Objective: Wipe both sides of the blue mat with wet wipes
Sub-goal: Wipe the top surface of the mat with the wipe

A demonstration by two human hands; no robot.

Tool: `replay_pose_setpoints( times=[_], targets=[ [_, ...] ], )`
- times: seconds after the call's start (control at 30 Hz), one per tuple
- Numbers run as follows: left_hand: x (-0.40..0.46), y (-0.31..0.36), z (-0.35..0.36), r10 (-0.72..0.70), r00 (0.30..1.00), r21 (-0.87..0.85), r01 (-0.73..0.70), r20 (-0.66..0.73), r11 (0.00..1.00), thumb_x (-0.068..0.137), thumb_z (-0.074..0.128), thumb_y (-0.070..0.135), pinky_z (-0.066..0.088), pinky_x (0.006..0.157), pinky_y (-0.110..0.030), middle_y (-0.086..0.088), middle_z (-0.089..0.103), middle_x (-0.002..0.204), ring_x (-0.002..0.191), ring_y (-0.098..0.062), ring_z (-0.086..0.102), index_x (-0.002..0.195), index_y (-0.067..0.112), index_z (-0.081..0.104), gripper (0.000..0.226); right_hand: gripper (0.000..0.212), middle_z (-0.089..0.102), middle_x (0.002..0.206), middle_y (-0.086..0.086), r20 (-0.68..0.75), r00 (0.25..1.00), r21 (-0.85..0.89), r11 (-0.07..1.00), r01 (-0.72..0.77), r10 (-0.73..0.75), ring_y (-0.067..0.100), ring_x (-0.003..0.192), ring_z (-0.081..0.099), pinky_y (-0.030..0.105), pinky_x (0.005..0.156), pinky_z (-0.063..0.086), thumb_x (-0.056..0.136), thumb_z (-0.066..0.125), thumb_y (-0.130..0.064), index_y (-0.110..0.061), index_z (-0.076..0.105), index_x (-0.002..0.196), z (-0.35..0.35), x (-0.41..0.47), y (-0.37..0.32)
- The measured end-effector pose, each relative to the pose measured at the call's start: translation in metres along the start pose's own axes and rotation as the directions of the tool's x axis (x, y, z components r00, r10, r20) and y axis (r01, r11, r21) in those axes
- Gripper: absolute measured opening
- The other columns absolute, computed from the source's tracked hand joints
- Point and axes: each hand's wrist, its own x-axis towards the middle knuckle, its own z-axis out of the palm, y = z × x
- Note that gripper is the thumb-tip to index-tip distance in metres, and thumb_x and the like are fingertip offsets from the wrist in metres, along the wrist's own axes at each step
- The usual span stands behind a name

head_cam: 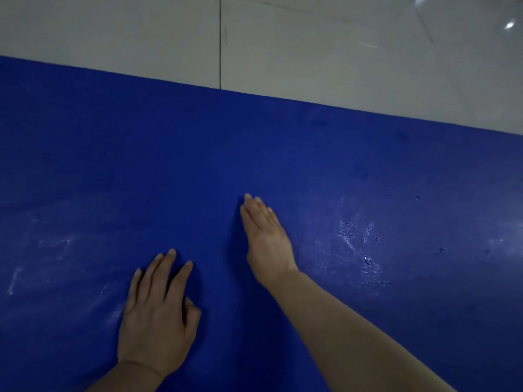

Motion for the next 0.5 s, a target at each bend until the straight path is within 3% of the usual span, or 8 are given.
replay_pose_setpoints(
  times=[0.07,0.13,0.2,0.3,0.5],
  targets=[
    [0.000,0.000,0.000,-0.006,1.000,0.005,0.006,0.004,1.000,0.080,0.034,0.032,0.009,0.117,-0.040,-0.016,0.045,0.143,0.133,-0.031,0.037,0.128,0.007,0.057,0.059,0.075,0.052,0.134,0.021,-0.017,0.999,0.013,0.999,-0.034,0.034,0.036,0.123,0.052,0.048,0.102,0.040,0.051,0.066,0.024,0.009,0.055,0.124,-0.004,0.004,0.007],
    [0.001,0.000,0.001,-0.009,1.000,0.017,0.009,0.007,1.000,0.080,0.034,0.031,0.009,0.117,-0.040,-0.016,0.044,0.143,0.133,-0.031,0.037,0.128,0.007,0.057,0.058,0.074,0.047,0.139,0.021,-0.069,0.982,-0.052,0.982,-0.180,0.176,0.035,0.127,0.048,0.044,0.106,0.035,0.054,0.064,0.023,0.010,0.053,0.126,-0.014,0.009,0.029],
    [0.001,-0.001,0.001,-0.013,1.000,0.019,0.012,0.019,1.000,0.081,0.034,0.030,0.009,0.117,-0.040,-0.017,0.044,0.143,0.133,-0.030,0.036,0.128,0.007,0.057,0.057,0.072,0.022,0.155,0.015,-0.055,0.961,-0.049,0.960,-0.274,0.272,0.028,0.143,0.022,0.034,0.117,0.013,0.074,0.050,0.017,0.005,0.032,0.143,-0.018,0.008,0.046],
    [0.001,0.000,-0.003,-0.031,0.998,0.028,0.029,0.062,0.999,0.082,0.033,0.030,0.009,0.116,-0.040,-0.017,0.045,0.142,0.132,-0.029,0.037,0.127,0.007,0.057,0.057,0.072,-0.008,0.159,0.003,0.028,0.936,0.003,0.936,-0.352,0.352,0.017,0.146,-0.008,0.026,0.116,-0.010,0.087,0.033,0.008,-0.006,0.002,0.151,-0.011,0.001,0.047],
    [0.001,0.006,-0.018,-0.060,0.986,0.065,0.050,0.156,0.997,0.086,0.036,0.029,0.008,0.119,-0.034,-0.008,0.037,0.150,0.138,-0.023,0.030,0.134,0.012,0.053,0.055,0.074,-0.009,0.159,-0.001,0.037,0.930,0.071,0.927,-0.367,0.365,0.015,0.145,-0.011,0.026,0.116,-0.011,0.087,0.034,0.007,-0.007,-0.002,0.150,-0.009,-0.001,0.046]
  ],
)
